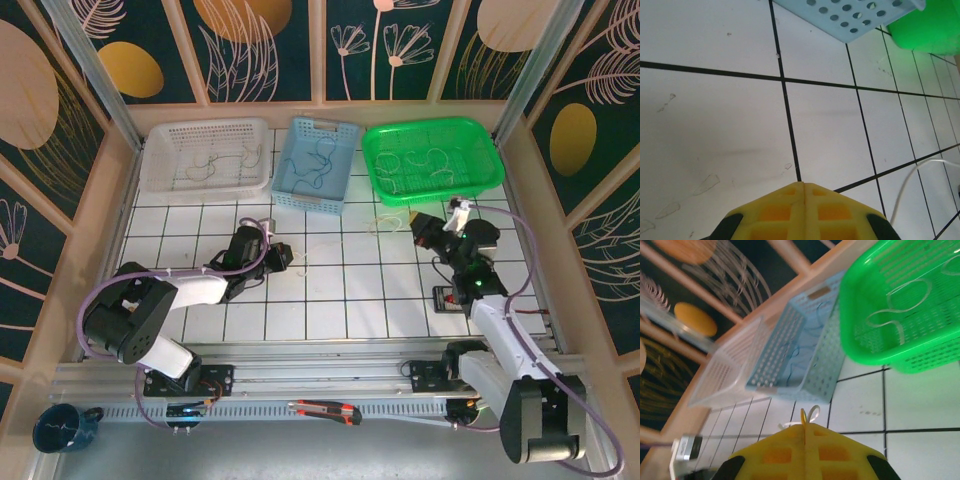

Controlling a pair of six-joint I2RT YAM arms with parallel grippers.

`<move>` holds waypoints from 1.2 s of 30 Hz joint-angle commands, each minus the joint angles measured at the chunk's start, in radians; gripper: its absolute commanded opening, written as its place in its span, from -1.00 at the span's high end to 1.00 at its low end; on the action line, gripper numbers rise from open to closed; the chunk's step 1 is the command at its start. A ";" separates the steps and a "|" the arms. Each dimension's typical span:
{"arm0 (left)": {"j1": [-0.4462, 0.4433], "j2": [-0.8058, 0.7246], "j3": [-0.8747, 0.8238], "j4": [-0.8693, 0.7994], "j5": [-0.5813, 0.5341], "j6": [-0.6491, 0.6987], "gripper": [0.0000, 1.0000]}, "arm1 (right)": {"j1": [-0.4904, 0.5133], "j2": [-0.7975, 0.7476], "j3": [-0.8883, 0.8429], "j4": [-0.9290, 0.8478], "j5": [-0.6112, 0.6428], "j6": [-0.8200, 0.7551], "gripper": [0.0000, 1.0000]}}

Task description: Untangle the cables

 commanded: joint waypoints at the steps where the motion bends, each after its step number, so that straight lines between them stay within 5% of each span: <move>1: 0.002 -0.003 -0.017 -0.009 -0.018 0.019 1.00 | -0.048 -0.020 -0.012 0.062 -0.028 0.071 1.00; 11: 0.002 0.011 -0.015 0.026 0.013 0.019 1.00 | 0.026 0.004 -0.002 0.089 -0.090 0.045 1.00; 22: 0.003 -0.024 0.000 0.028 0.025 0.022 1.00 | 0.173 0.042 -0.041 0.121 -0.004 0.028 1.00; 36: 0.002 -0.246 0.089 -0.004 0.050 -0.009 1.00 | 0.351 0.182 -0.152 0.186 0.176 0.056 1.00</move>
